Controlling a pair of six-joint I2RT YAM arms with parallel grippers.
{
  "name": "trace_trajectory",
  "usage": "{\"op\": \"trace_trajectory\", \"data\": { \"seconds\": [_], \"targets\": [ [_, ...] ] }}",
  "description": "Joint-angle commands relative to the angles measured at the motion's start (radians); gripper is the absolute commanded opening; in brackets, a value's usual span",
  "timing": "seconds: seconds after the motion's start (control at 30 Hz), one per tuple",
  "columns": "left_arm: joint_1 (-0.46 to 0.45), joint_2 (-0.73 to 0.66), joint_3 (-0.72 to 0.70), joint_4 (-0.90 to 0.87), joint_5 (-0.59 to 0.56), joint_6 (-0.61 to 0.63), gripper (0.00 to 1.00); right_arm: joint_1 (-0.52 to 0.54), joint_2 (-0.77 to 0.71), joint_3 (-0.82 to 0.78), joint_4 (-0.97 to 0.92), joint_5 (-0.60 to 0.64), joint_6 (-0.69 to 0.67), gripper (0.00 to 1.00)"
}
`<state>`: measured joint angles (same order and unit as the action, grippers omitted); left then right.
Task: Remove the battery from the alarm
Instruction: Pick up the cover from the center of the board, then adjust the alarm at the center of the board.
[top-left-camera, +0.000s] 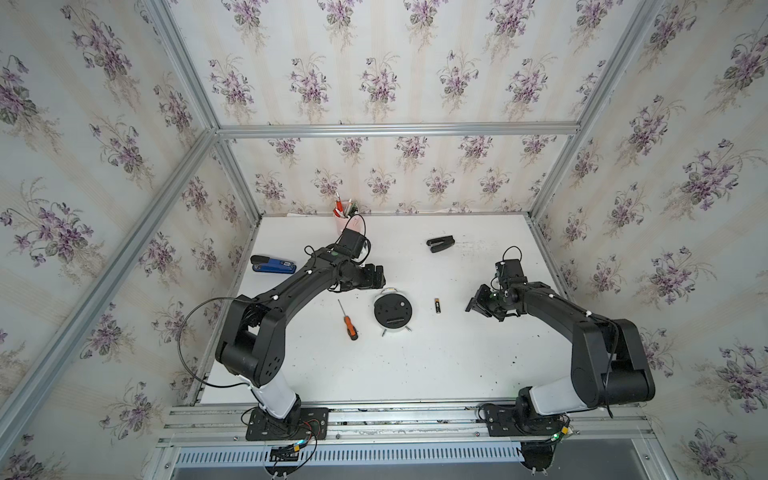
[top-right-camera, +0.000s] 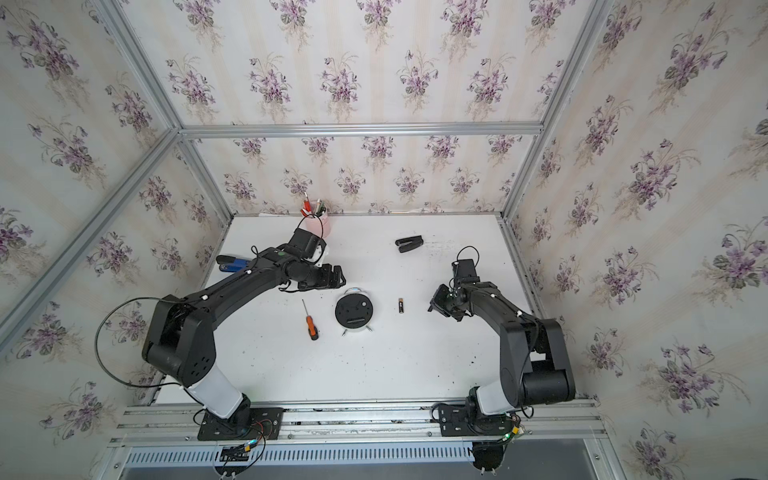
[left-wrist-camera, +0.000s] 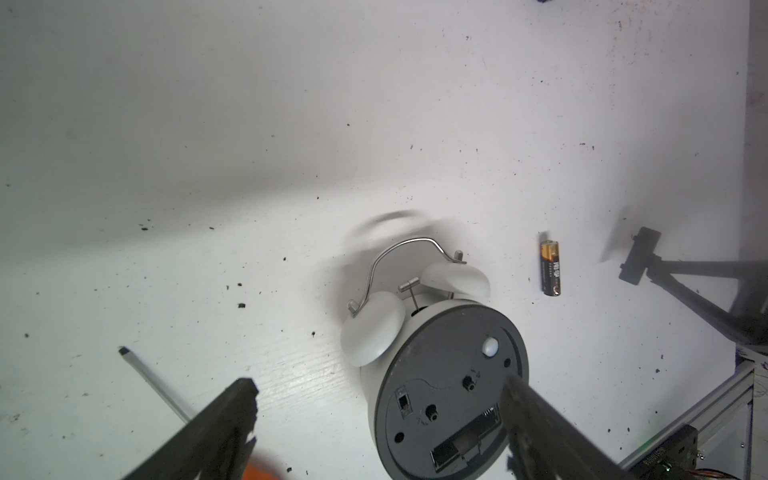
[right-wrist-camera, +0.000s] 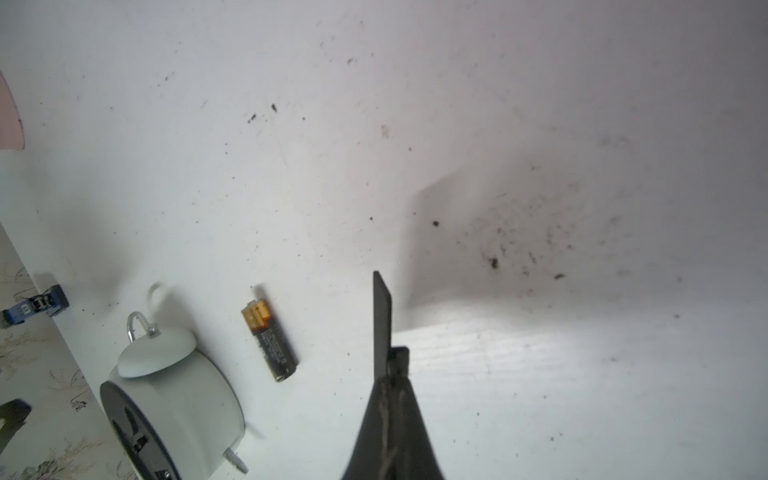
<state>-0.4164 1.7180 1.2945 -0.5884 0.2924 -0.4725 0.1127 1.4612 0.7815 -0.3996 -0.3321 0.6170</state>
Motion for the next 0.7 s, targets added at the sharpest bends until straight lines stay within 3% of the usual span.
{"op": "trace_trajectory", "data": {
  "seconds": [0.0,0.17,0.33,0.5,0.67],
  "targets": [
    [0.002,0.050,0.037,-0.002,-0.029,-0.008,0.94,0.003,-0.044,0.001,-0.047,-0.082,-0.017,0.00],
    [0.011,0.171,0.120,-0.038,-0.073,-0.036,0.92,0.017,-0.147,-0.017,-0.066,-0.148,-0.006,0.00],
    [0.013,0.258,0.161,-0.007,-0.015,-0.067,0.90,0.056,-0.219,-0.002,-0.090,-0.171,0.015,0.00],
    [-0.006,0.279,0.193,-0.072,-0.014,-0.078,0.75,0.111,-0.226,0.020,-0.111,-0.164,0.031,0.00],
    [-0.020,0.250,0.124,-0.133,-0.077,-0.083,0.70,0.156,-0.209,0.039,-0.092,-0.158,0.041,0.00]
  ]
}}
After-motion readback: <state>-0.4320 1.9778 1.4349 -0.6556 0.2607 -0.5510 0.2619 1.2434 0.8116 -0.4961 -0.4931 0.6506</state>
